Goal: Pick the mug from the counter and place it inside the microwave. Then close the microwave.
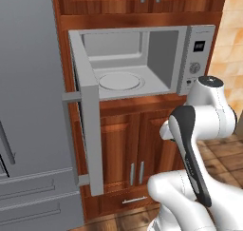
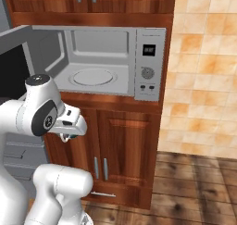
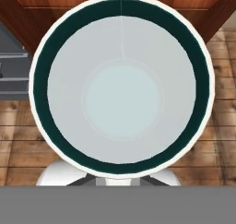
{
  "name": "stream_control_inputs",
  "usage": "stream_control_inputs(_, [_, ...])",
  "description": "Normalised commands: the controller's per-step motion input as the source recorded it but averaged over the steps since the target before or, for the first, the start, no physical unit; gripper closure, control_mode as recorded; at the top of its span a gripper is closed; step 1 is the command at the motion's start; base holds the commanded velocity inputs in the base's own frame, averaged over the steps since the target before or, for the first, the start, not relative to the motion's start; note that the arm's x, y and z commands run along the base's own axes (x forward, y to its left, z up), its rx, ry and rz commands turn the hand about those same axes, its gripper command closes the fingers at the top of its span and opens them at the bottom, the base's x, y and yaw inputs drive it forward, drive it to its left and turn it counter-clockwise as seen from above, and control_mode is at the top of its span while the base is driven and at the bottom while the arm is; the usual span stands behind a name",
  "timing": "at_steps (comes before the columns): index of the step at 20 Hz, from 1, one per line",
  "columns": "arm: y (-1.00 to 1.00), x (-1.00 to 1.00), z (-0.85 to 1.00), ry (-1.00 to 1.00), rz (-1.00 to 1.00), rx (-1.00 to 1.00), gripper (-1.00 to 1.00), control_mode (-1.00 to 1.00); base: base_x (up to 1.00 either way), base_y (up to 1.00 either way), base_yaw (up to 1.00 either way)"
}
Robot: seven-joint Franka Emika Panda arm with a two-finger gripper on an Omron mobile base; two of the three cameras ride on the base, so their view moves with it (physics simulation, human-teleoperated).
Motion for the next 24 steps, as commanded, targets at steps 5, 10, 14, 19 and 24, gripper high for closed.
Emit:
stream_control_inputs(5, [0.0,0.0,0.0,0.0,0.0,0.0,1.0,-1.0,0.0,0.0,0.0])
stream_control_inputs(10, [0.1,-0.01,0.0,-0.06,0.02,0.0,1.0,-1.0,0.0,0.0,0.0])
stream_control_inputs(14, [0.14,0.01,0.0,-0.19,0.11,0.0,1.0,-1.0,0.0,0.0,0.0])
stream_control_inputs(19, [0.43,-0.11,0.17,-0.3,0.13,0.0,1.0,-1.0,0.0,0.0,0.0])
stream_control_inputs(24, [0.13,-0.2,0.44,-0.21,0.13,0.02,1.0,-1.0,0.0,0.0,0.0])
